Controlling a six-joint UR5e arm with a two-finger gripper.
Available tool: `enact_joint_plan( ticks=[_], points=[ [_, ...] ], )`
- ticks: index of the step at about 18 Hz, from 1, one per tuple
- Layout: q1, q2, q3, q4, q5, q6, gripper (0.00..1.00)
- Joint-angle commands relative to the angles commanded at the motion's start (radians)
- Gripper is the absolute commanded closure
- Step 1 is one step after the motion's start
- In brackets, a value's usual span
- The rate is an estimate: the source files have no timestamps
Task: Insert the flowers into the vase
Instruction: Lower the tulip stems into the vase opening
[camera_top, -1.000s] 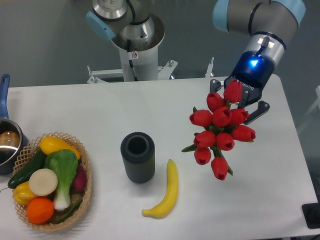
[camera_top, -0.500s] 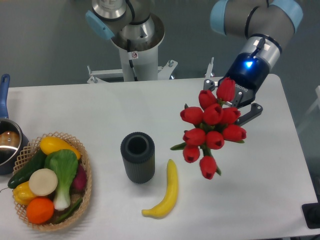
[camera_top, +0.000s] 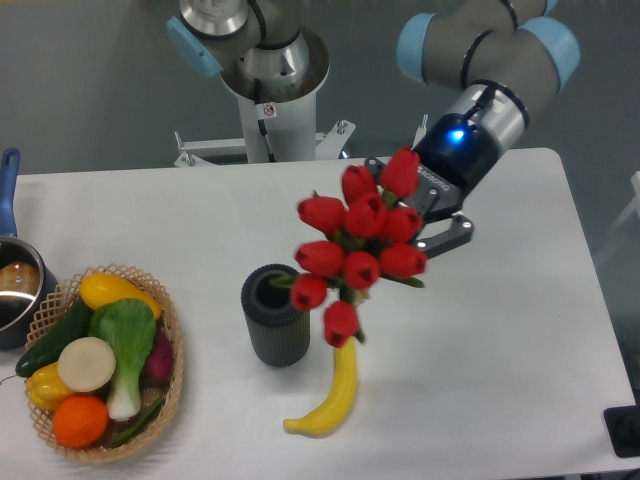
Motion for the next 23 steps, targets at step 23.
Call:
enact_joint_plan(
  ticks=[23],
  points=[
    [-0.028, 0.066, -0.244, 0.026, -0.108, 0.141, 0.63]
  ],
)
